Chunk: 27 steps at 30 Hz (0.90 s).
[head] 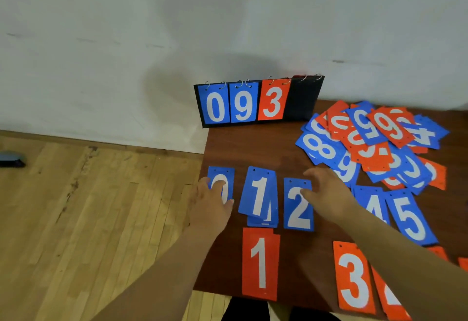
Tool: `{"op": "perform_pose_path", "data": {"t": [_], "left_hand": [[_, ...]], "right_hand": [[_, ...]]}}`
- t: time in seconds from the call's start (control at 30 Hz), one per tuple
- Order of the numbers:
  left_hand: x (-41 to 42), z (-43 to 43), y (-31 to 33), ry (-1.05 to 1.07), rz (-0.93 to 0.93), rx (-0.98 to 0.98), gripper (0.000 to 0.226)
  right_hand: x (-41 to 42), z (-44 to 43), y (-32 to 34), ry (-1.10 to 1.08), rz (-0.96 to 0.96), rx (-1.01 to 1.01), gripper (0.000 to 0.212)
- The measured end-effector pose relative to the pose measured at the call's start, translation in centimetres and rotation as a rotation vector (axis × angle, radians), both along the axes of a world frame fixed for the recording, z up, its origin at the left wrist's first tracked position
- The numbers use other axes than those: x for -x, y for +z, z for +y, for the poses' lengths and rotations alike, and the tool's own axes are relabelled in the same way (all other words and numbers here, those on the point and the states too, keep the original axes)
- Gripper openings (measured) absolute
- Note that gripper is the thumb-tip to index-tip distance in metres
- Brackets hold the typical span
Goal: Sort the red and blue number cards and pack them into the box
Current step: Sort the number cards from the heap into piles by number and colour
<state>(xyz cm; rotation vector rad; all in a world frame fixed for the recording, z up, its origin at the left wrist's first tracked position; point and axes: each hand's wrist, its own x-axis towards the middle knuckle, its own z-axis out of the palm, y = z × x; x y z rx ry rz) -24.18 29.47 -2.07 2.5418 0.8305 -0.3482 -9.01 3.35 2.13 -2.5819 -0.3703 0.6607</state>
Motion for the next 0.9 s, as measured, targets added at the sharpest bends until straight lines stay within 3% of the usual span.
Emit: {"op": "perform_pose_path", "data": {"t": [0.2,0.37,0.6,0.9], "left_hand": [[-6.9,-4.5,3.5,-0.216,-0.114,-0.133,0.071],[-14.3,-9.9,5.1,-0.31,-0.077,-0.139,0.078],[-23.3,-17.8,4.3,-0.367,-0.027,-0.148,0.077],[-34.4,-25.6,2.0,-0.414,-0.037,-0.123,0.088]], "right_hand": [[-2.5,-5.5,2.4,-0.104,-0.149,0.131,0.072],[-7.4,-13.4,3.0,-0.182,-0.174,0.249,0.081],[-15.4,-23.7,2.8,-0.3,-0.156,0.272,0.078],[-25.1,-30.5,-0.3,-0.398,-0.057,0.226,0.082]]}}
